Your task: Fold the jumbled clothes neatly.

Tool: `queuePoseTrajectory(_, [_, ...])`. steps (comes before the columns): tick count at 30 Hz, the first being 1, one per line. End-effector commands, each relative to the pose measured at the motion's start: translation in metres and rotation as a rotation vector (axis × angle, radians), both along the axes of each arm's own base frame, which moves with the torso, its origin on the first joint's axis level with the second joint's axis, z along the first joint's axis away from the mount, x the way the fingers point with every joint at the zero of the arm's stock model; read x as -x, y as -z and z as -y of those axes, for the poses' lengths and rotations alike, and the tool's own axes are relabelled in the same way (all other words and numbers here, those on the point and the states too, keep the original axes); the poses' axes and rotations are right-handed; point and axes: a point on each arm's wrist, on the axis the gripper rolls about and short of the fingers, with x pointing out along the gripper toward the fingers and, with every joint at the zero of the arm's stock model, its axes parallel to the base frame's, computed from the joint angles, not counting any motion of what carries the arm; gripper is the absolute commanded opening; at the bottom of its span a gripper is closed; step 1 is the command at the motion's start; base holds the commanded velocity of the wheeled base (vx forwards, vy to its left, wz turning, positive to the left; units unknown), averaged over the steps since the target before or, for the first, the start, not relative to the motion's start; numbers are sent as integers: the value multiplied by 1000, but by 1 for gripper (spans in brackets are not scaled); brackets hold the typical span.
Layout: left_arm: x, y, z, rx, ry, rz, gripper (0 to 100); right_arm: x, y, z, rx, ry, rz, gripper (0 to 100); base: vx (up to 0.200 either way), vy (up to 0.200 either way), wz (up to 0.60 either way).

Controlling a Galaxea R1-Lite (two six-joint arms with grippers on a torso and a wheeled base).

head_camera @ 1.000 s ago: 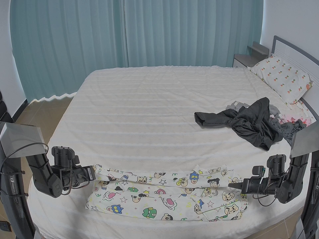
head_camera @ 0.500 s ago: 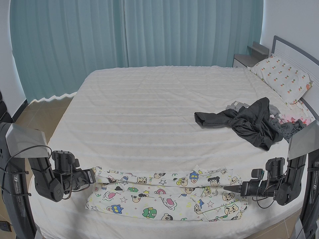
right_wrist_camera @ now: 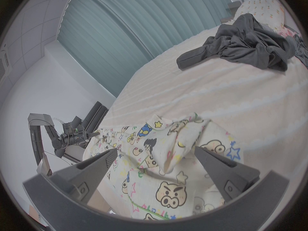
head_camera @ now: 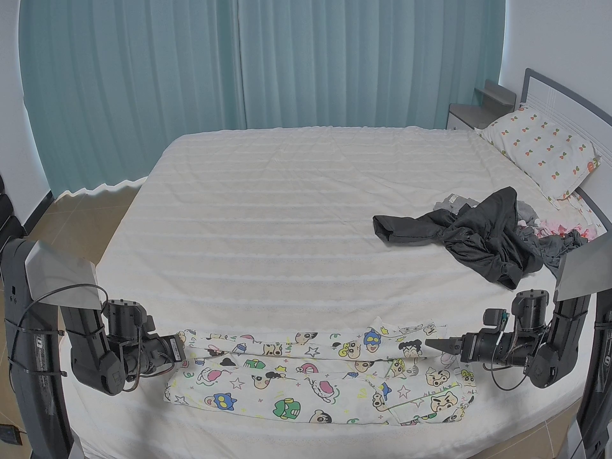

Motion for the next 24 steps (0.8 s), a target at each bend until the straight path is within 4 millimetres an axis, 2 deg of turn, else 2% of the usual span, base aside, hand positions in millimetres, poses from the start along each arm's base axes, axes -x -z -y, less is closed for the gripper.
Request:
queuePoseTrajectory(1, [1,2,0,1,0,-7,0,-9,-3,-6,-3,-17,23,100,0,0,0])
queuePoseTrajectory(10, [1,1,0,1,0,-7,0,-30,5,-19,5,-51,-38,100,0,0,0])
queuePoseTrajectory(24, [0,2,0,1,0,-6,0,-39,36,-43,40,-98,-130,100,0,0,0])
